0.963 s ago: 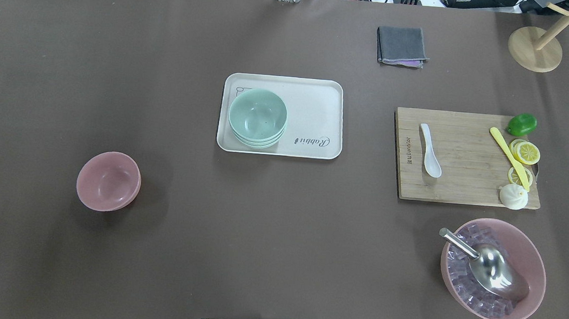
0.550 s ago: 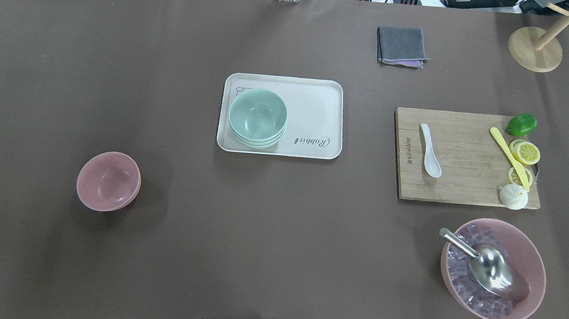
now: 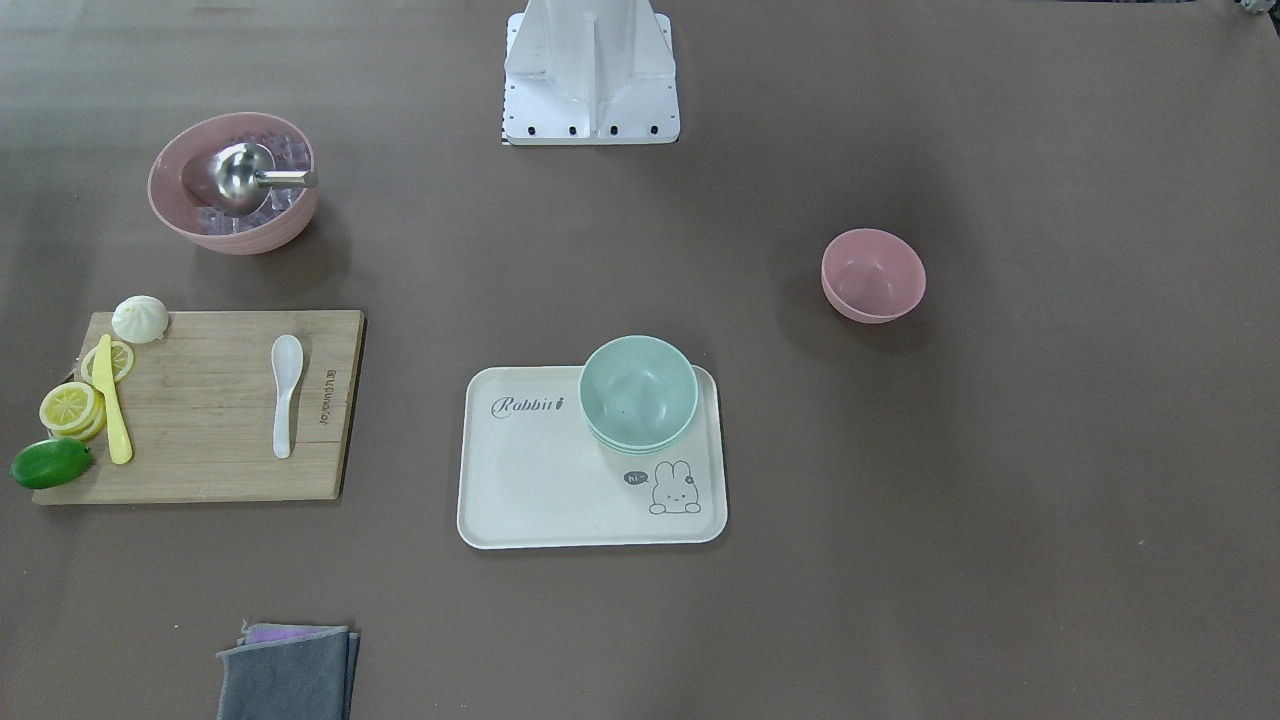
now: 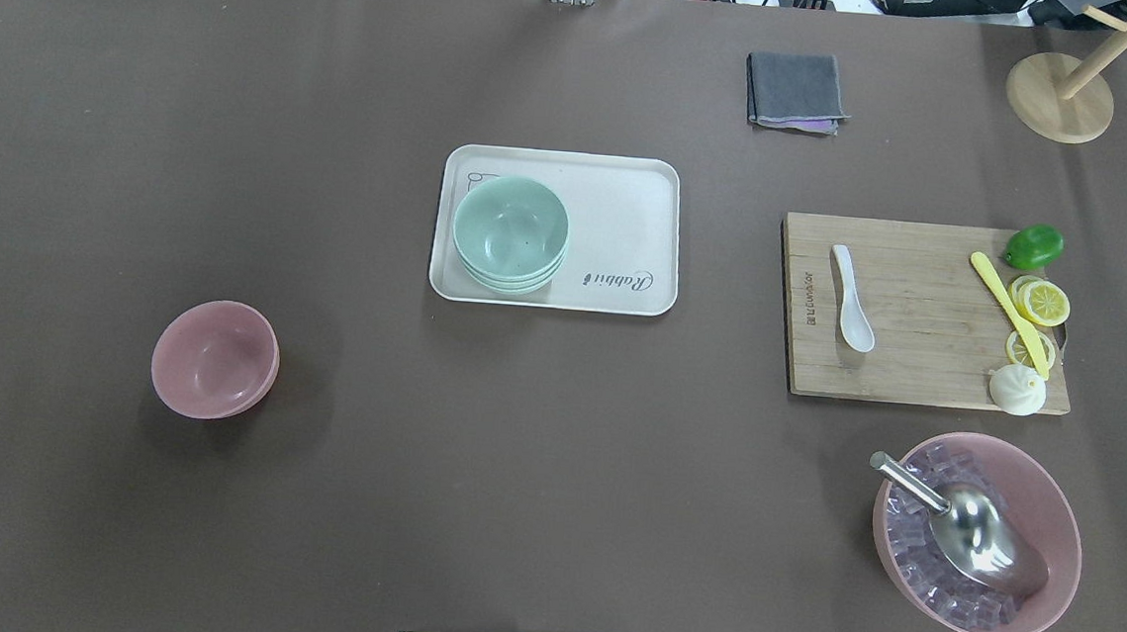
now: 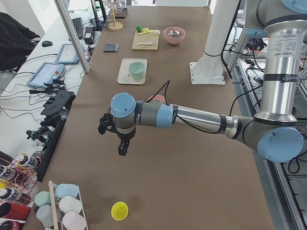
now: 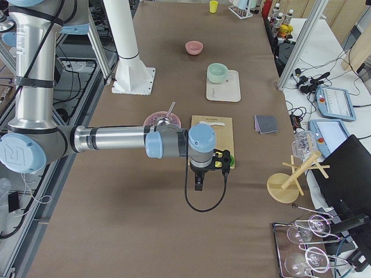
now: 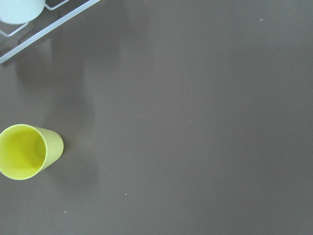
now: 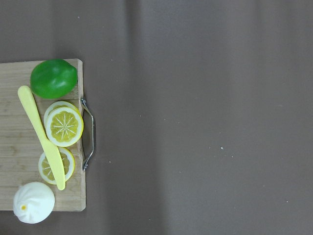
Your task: Stack pink bowl on green and place spoon
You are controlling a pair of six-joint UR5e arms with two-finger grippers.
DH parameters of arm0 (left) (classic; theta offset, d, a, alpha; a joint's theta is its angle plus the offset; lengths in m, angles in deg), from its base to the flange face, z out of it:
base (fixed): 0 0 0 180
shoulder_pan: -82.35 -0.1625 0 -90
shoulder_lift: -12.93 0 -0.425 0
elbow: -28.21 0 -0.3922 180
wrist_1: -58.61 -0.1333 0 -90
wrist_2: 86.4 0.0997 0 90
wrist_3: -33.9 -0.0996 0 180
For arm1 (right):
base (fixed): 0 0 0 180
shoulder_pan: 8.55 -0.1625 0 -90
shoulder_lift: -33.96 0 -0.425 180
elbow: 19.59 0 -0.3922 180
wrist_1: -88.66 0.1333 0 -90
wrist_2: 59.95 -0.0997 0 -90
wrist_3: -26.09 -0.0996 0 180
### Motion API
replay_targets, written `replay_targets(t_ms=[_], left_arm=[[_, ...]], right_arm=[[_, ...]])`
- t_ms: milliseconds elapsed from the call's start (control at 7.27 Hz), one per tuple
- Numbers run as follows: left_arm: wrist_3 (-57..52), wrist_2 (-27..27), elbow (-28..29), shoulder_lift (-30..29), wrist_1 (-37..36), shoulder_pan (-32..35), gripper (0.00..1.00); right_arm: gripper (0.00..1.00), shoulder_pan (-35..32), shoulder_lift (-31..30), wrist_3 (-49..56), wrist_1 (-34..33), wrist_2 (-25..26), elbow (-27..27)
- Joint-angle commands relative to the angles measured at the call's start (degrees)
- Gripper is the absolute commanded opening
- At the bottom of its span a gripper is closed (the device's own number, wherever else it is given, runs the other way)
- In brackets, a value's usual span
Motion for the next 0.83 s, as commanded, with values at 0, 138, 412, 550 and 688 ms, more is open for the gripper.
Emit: replay_targets(t_ms=[0, 138, 412, 550, 688], left_arm=[[21.86, -1.77, -1.93, -1.96, 3.81, -7.81, 0.98], [25.57, -3.33, -1.76, -1.89, 7.82, -10.65, 0.98], [32.93, -6.77, -0.53, -0.04, 21.53, -15.4, 0.98], [33.16, -7.3, 0.26, -1.95, 22.27, -15.95, 0.98], [33.86, -9.65, 2.96, -5.98, 22.45, -16.21, 0.98]], right_arm=[[1.0, 0.09, 0.63, -0.03, 0.0, 0.09, -0.12], [1.0, 0.17, 0.81, -0.03, 0.0, 0.09, -0.12], [1.0, 0.52, 1.25, -0.03, 0.0, 0.17, -0.12], [1.0, 1.22, 1.69, -0.12, 0.0, 0.0, -0.12], [1.0, 1.66, 2.04, -0.21, 0.0, 0.0, -0.12]])
